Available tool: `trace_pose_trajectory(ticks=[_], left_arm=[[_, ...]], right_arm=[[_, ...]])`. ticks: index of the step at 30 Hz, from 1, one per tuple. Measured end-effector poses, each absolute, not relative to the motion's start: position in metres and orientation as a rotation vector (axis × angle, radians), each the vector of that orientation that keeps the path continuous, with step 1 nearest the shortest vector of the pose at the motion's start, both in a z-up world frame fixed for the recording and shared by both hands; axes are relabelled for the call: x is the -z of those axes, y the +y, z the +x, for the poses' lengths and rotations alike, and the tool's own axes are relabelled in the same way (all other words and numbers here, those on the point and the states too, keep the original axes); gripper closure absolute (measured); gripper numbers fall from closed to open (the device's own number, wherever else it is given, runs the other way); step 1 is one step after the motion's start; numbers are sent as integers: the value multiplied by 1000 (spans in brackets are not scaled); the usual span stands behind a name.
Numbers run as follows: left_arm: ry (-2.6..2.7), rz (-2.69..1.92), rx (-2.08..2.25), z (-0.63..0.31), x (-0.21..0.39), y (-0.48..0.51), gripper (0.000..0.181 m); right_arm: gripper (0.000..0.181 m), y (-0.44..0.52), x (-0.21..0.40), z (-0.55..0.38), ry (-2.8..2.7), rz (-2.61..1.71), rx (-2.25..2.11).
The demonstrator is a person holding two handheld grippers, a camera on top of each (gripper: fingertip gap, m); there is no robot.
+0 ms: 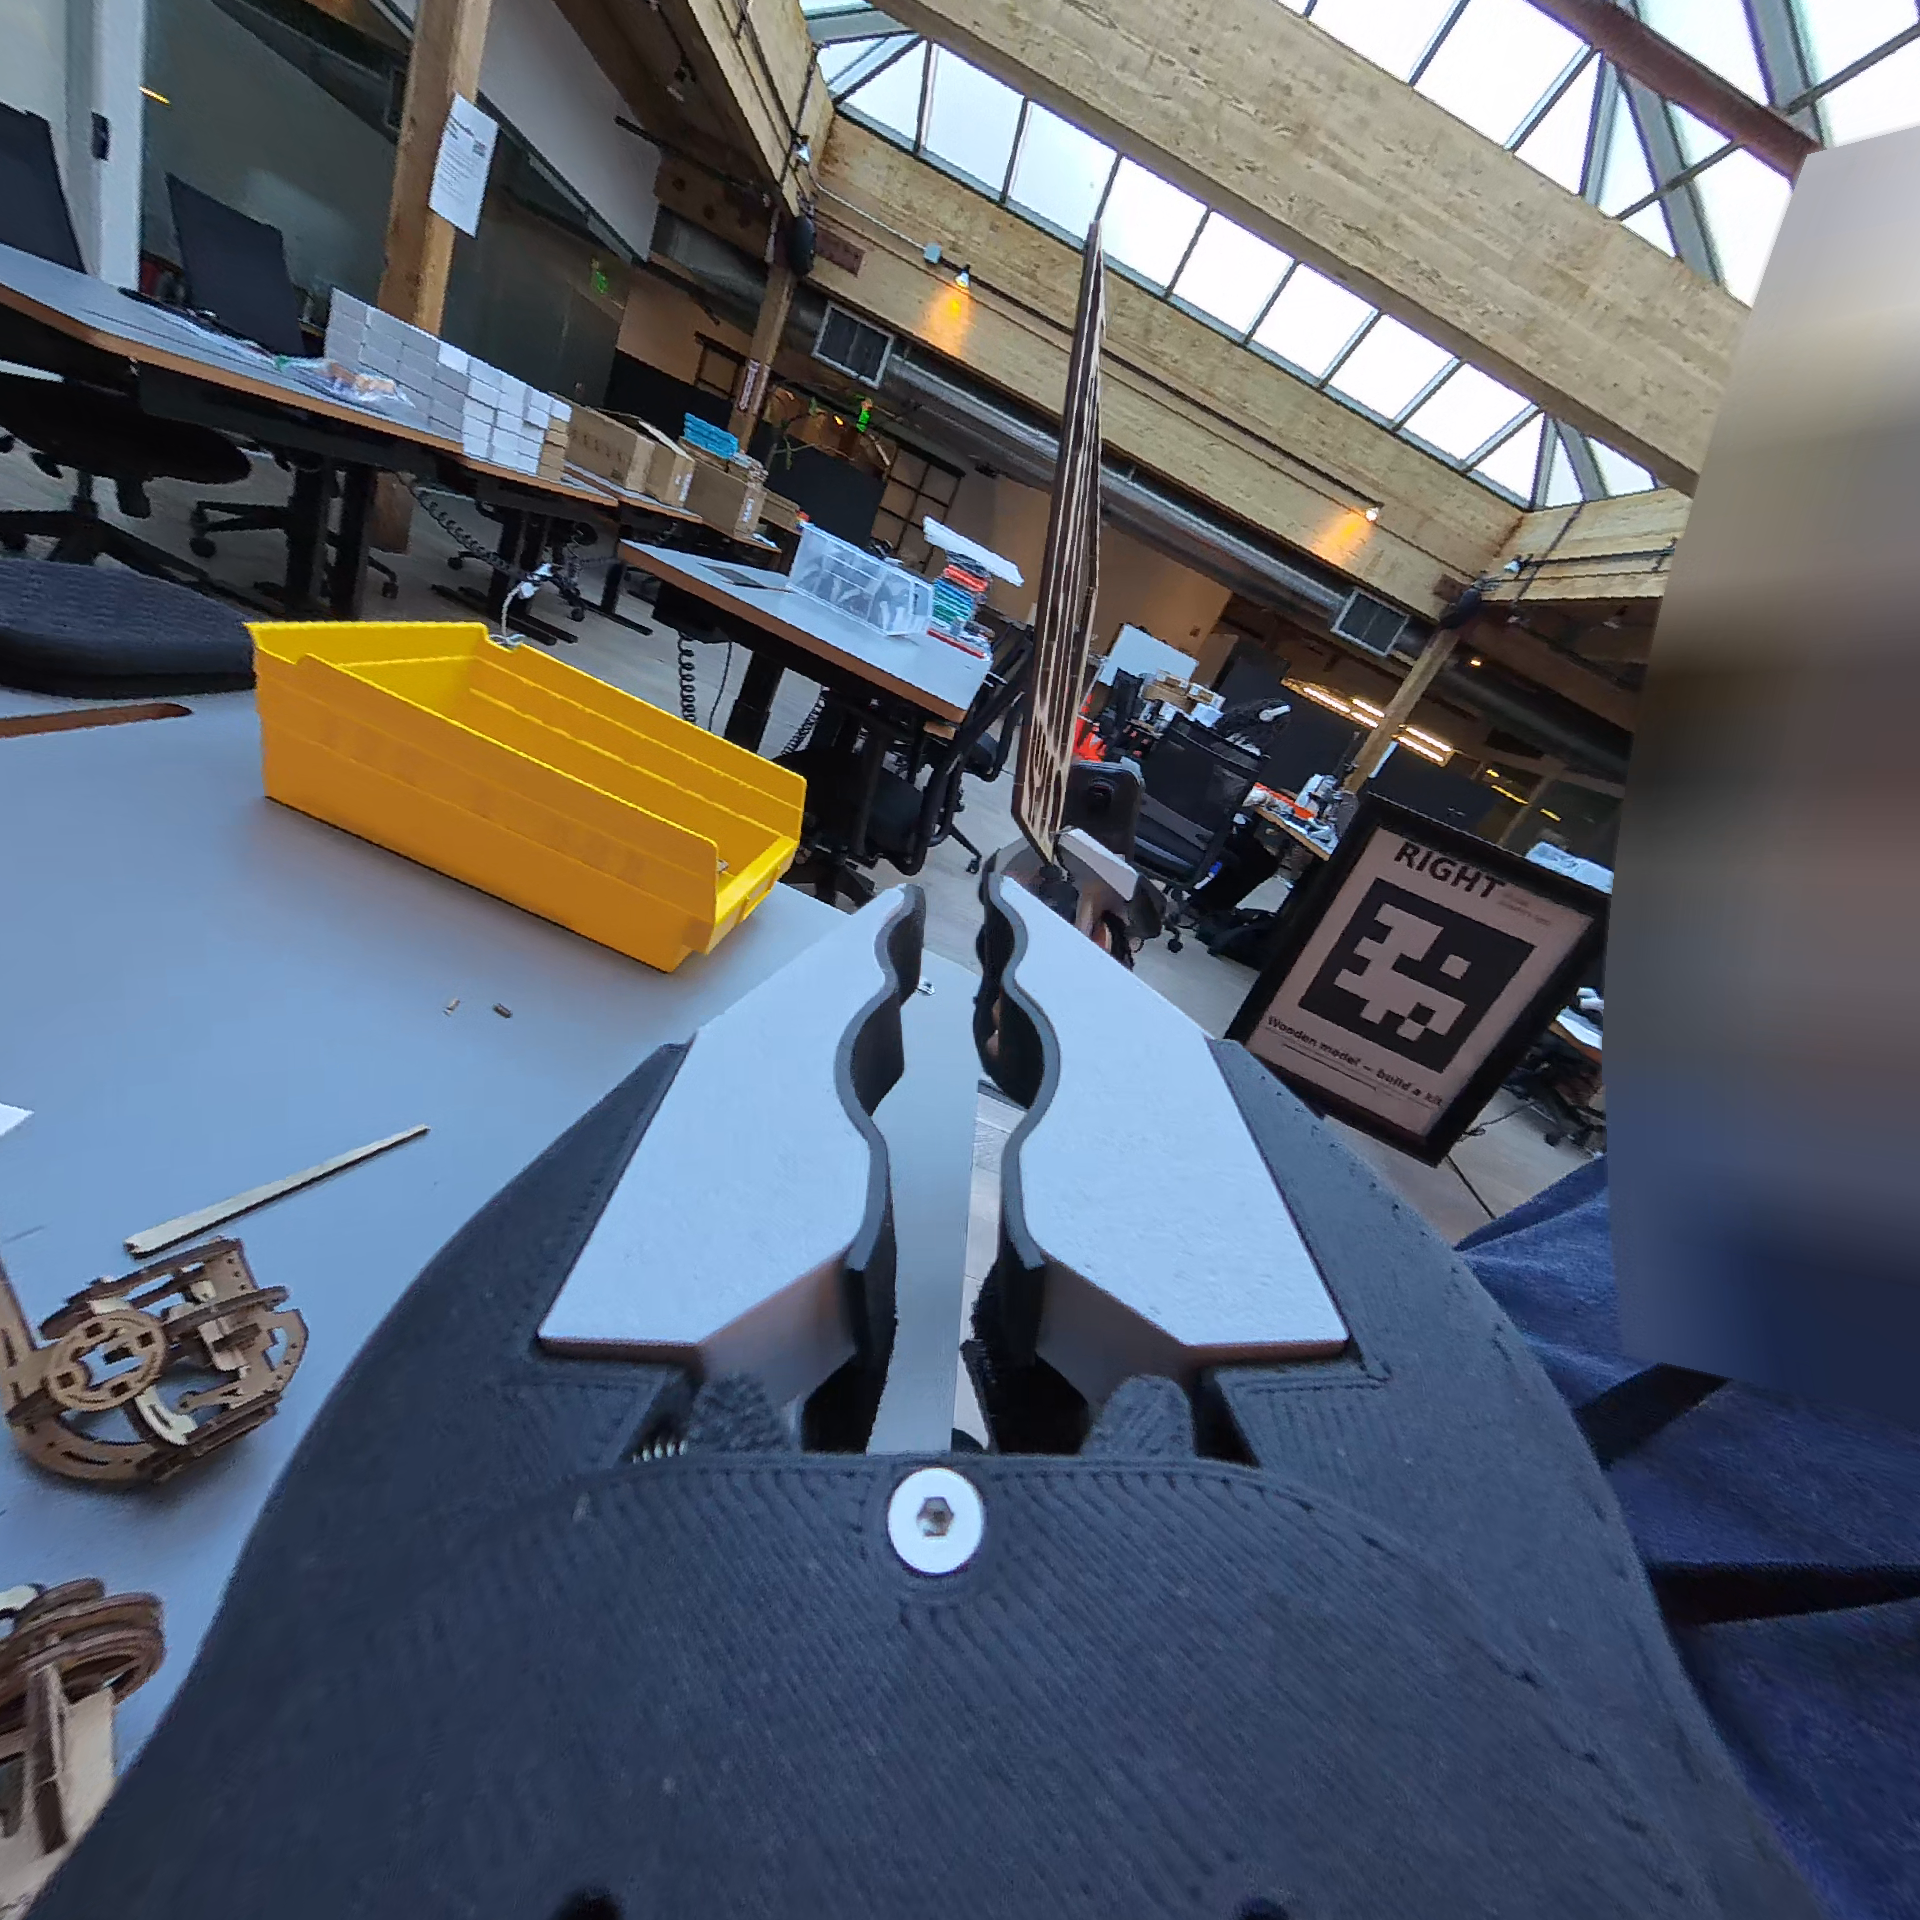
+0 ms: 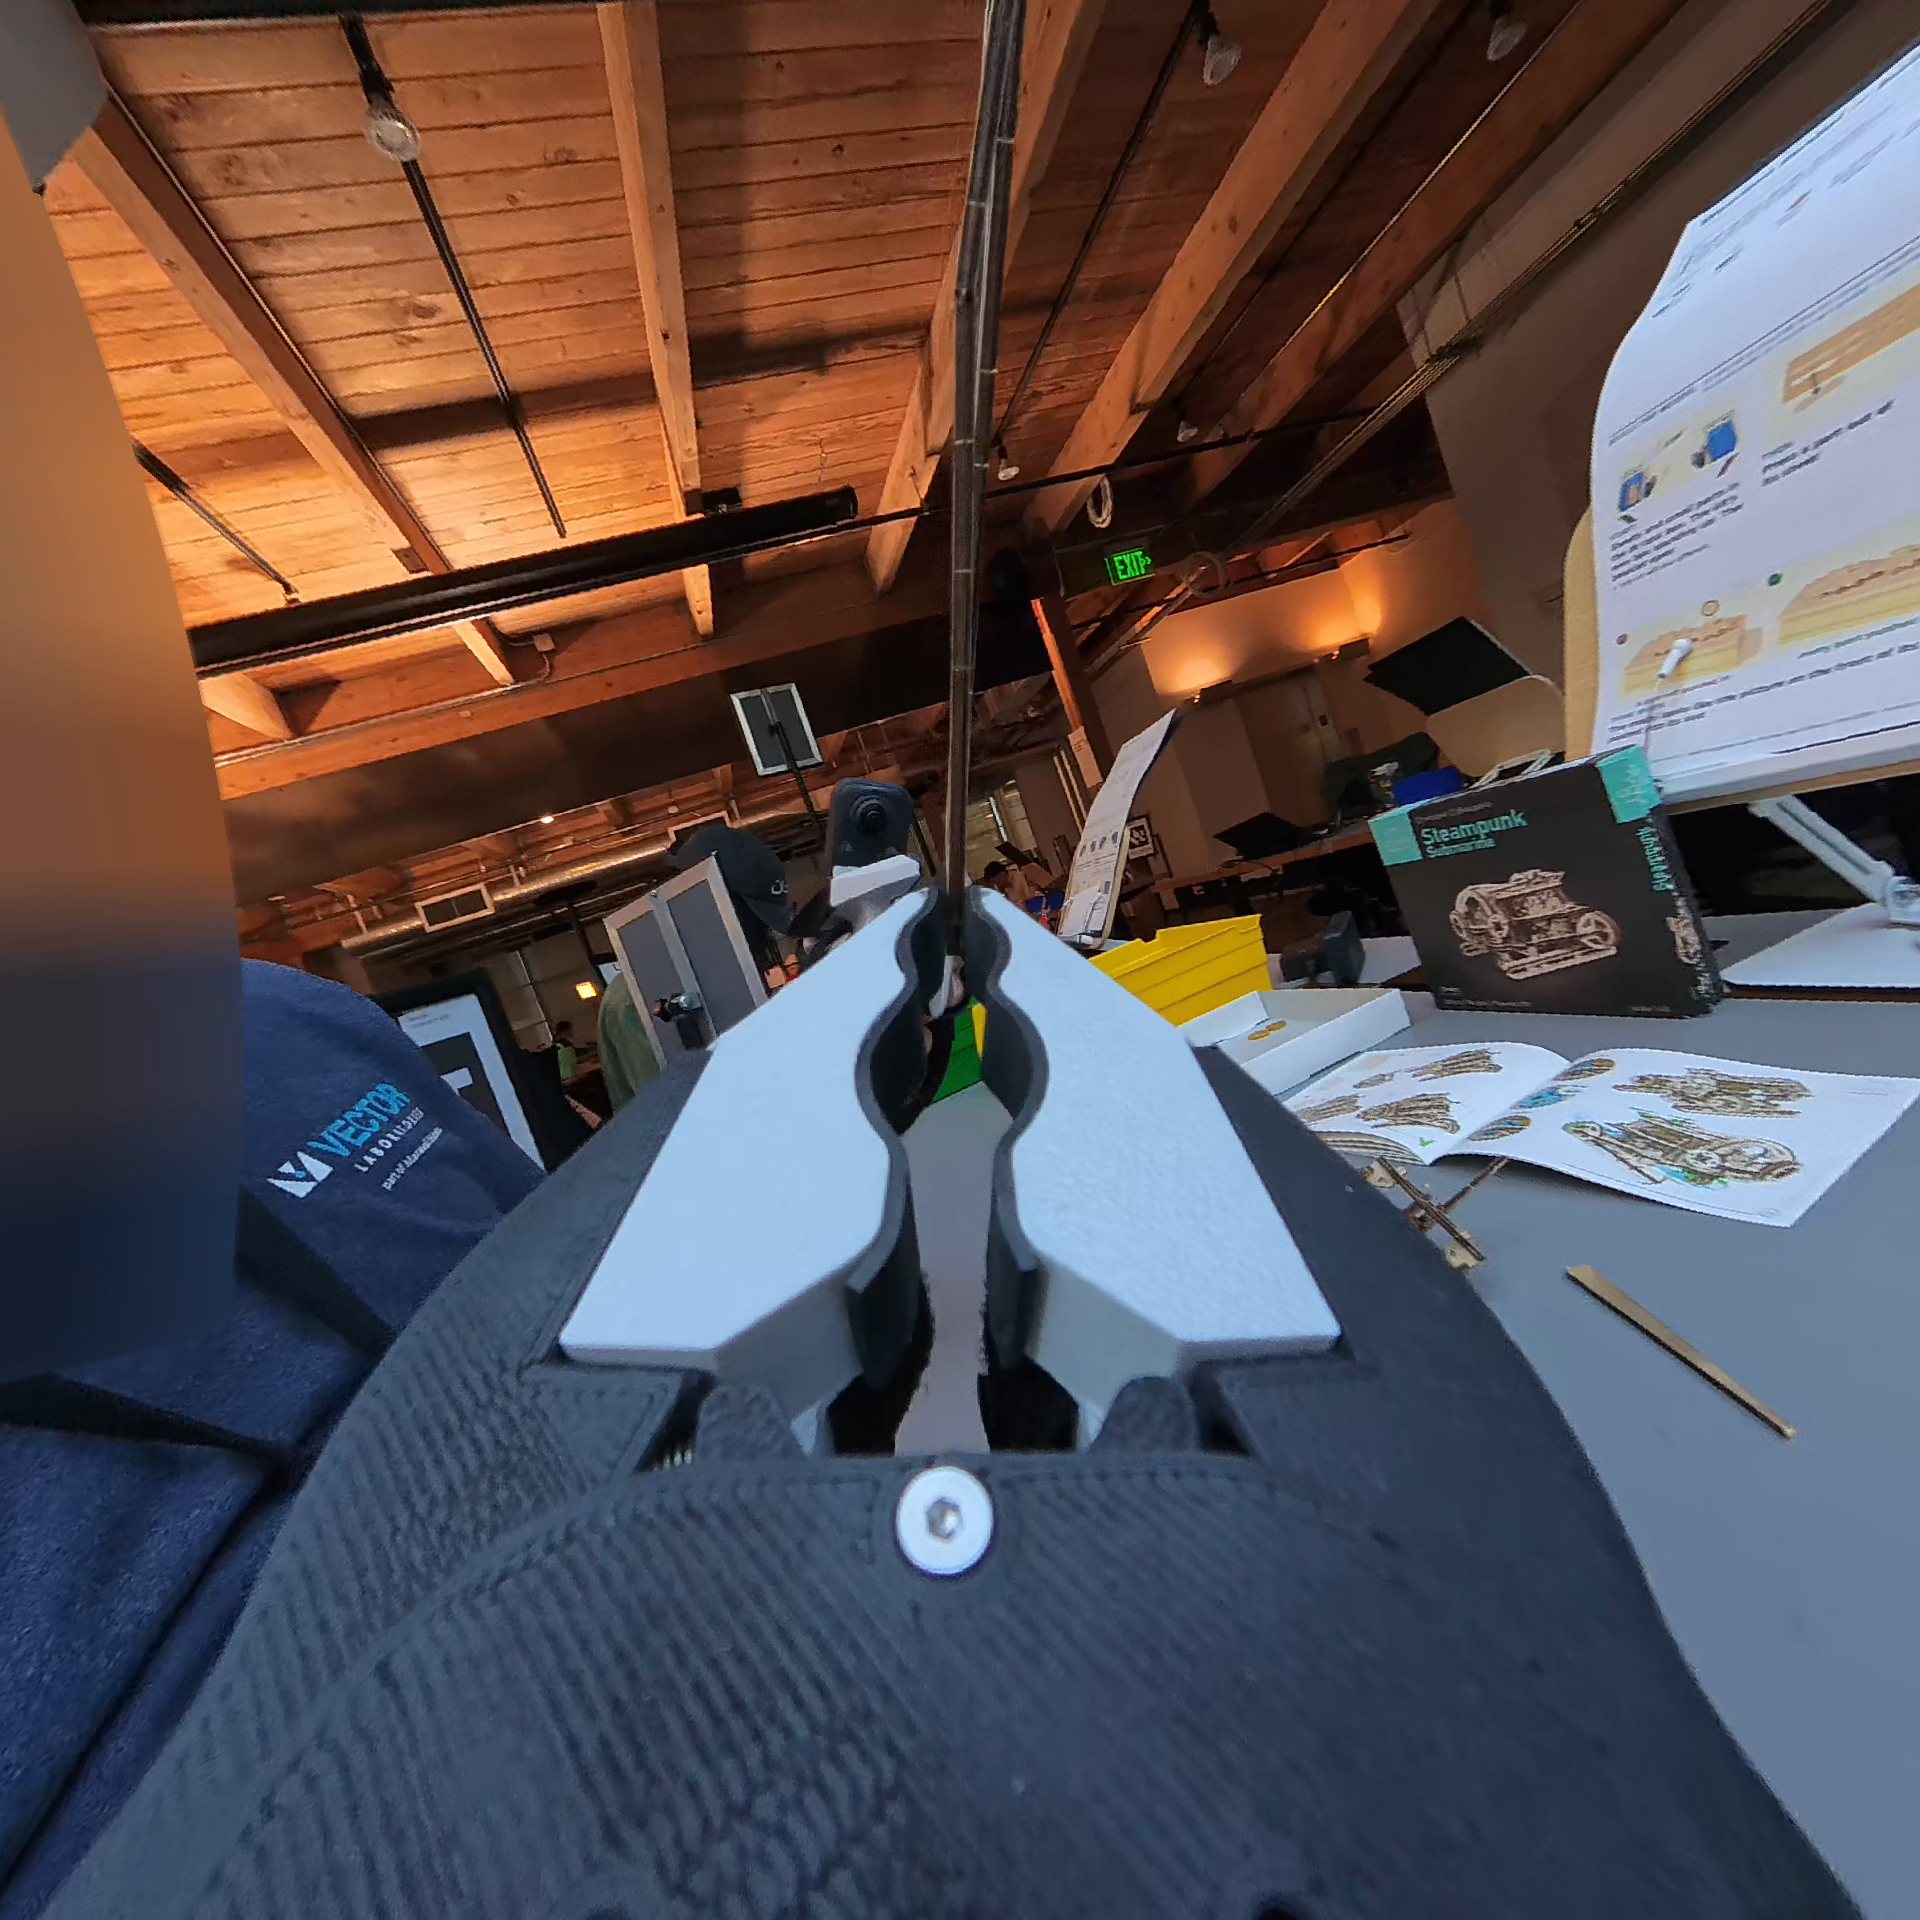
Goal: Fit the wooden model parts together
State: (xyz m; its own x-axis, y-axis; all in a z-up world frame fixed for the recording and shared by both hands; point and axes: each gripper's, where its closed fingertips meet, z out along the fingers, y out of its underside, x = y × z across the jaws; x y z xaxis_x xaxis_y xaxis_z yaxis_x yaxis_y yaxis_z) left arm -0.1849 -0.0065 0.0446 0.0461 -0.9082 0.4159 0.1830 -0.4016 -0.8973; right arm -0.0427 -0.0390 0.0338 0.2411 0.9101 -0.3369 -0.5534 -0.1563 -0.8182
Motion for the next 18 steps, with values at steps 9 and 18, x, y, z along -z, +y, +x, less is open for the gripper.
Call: trace_pose_trajectory(ticks=[9,18], left_arm=[[800,-1395,1428,-195,-59,-9,173],[792,-1396,1405,-199,-61,-3,173]], right_arm=[[181,-38,-32,-26,-388,-1092,-1362],[181,-36,-29,-23,-383,-1094,-1369]])
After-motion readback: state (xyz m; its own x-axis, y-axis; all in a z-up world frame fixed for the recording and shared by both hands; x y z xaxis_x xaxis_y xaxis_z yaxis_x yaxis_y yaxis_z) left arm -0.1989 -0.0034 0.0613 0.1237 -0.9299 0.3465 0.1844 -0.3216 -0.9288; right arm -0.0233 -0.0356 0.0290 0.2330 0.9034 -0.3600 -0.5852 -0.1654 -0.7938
